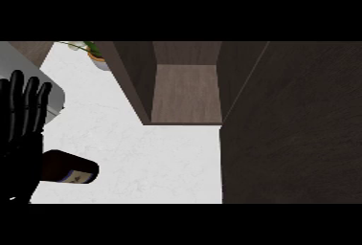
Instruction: Pick up the wine, place it into the cabinet and close the cabinet
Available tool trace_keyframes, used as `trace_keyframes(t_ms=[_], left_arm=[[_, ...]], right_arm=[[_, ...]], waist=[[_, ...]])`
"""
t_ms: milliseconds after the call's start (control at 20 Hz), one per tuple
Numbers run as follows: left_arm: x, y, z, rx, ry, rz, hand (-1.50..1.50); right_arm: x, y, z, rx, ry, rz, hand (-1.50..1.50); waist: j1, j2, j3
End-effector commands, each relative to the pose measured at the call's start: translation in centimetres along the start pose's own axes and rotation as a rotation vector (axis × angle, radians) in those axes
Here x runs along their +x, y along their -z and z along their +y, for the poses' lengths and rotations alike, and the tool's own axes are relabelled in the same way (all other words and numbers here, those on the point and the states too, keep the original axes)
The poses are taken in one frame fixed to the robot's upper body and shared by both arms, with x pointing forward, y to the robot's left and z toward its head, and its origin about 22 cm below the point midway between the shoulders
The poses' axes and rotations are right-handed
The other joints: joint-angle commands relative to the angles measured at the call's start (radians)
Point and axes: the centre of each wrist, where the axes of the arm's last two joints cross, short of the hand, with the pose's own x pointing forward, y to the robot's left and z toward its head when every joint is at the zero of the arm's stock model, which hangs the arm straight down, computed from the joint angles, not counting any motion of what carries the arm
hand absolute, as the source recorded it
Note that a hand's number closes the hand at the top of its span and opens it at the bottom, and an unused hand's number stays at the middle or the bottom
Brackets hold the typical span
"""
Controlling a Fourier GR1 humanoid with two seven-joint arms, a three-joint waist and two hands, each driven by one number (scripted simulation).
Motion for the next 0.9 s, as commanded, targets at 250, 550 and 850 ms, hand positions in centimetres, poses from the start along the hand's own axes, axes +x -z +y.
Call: trace_keyframes(t_ms=[250, 550, 850], left_arm=[[0.1, 1.3, 7.3, -0.282, -0.1, -0.039, -1.5], [-0.1, -0.2, 5.8, -0.272, -0.464, 0.241, -1.5], [-1.1, 1.2, 8.1, -0.27, -0.485, 0.279, -1.5]], right_arm=[[2.5, -3.0, -1.3, -0.09, -0.02, -0.03, -1.5], [3.0, -4.4, 0.5, 0.136, 0.15, 0.159, -1.5], [5.7, -3.4, -0.8, 0.152, 0.15, 0.174, -1.5]], waist=[[-0.01, 0.0, 0.02], [0.002, -0.002, 0.021], [0.0, 0.002, 0.021]])
